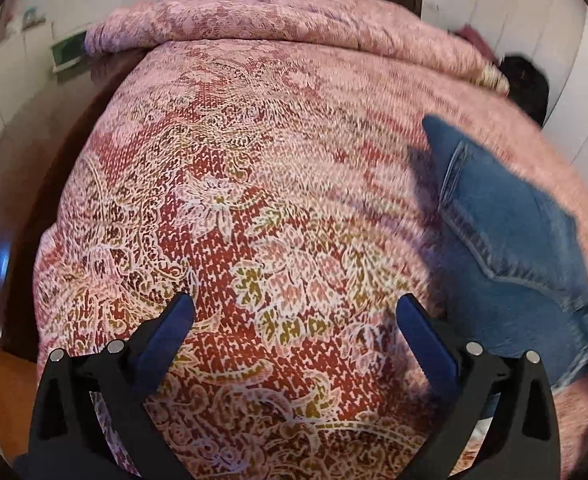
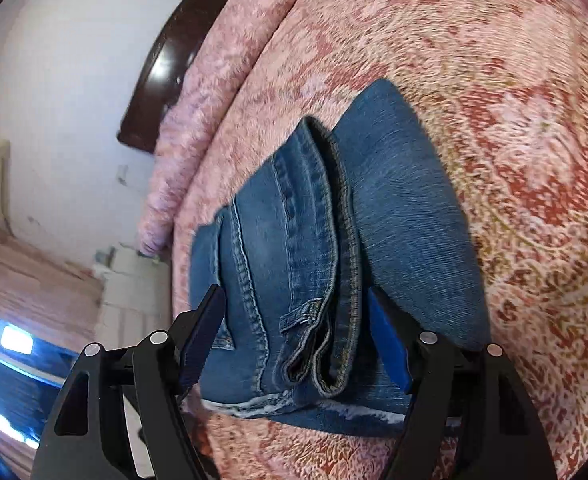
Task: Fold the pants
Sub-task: 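Open the left tool to release the waistband while the right tool holds the hem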
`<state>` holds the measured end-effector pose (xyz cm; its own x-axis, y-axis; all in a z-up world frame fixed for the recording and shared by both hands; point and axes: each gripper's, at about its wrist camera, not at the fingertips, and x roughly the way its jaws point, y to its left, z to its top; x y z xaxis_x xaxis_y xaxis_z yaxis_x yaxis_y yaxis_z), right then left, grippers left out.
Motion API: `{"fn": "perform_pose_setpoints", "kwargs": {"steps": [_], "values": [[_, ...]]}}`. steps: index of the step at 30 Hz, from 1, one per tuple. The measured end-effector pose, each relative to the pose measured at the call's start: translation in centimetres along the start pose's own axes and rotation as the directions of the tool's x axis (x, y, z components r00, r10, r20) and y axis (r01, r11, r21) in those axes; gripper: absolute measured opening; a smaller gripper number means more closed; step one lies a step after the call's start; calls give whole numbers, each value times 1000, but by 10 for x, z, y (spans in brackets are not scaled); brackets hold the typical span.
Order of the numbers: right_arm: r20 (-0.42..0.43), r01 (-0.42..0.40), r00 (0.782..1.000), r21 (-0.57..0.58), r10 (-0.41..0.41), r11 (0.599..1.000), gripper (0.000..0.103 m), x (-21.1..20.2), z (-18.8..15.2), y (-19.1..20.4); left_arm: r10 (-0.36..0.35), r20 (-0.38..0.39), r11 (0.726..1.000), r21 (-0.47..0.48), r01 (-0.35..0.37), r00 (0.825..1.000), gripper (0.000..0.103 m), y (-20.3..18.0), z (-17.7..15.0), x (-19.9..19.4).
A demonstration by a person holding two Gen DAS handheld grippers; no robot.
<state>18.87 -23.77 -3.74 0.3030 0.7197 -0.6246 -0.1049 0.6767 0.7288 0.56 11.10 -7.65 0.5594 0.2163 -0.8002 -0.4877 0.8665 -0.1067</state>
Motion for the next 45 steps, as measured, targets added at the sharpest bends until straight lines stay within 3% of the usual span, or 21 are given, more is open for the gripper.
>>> {"fn": "perform_pose_setpoints", "kwargs": {"steps": [2, 4, 5, 9, 19, 23, 26, 32, 39, 42, 45], "values": [[-20, 20, 1000, -77, -22, 997, 51, 7, -1, 11, 29, -13, 999, 24, -29, 1000, 101, -5, 0, 2], [-57, 51, 997, -107, -57, 993, 17, 14, -3, 15, 24, -13, 1000, 17, -23, 1000, 101, -5, 2, 2], [-91, 56, 994, -106, -66, 993, 14, 19, -4, 16, 20, -13, 1000, 14, -20, 1000, 101, -4, 2, 2], [-99, 70, 992, -133, -84, 989, 12, 18, -3, 29, 16, -15, 1000, 11, -16, 1000, 101, -5, 5, 6], [-66, -61, 997, -218, 48, 974, 12, -2, 19, 91, 10, -13, 1000, 4, -9, 1000, 101, -3, 6, 7], [-31, -85, 996, -238, 80, 967, 12, -13, 26, 100, -31, 4, 999, -29, 31, 1000, 101, 5, 5, 2], [-1, -68, 998, -216, 69, 974, 12, -28, 27, 84, -51, 10, 998, -48, 51, 999, 101, 8, 4, 0], [25, 2, 1000, -91, 1, 996, 12, -42, 15, 18, -21, 0, 999, -24, 21, 1000, 101, 6, 4, 1], [20, 23, 1000, 43, -24, 999, 12, -27, -5, -46, -37, 28, 999, -31, 38, 999, 101, 6, 6, -8], [37, -43, 999, 108, 39, 993, 12, -23, -11, -68, -121, 106, 992, -28, 124, 987, 101, -3, 16, -36], [36, -50, 998, 94, 47, 994, 12, -24, -12, -70, -279, 178, 959, 106, 264, 944, 101, -42, 33, -67]]}}
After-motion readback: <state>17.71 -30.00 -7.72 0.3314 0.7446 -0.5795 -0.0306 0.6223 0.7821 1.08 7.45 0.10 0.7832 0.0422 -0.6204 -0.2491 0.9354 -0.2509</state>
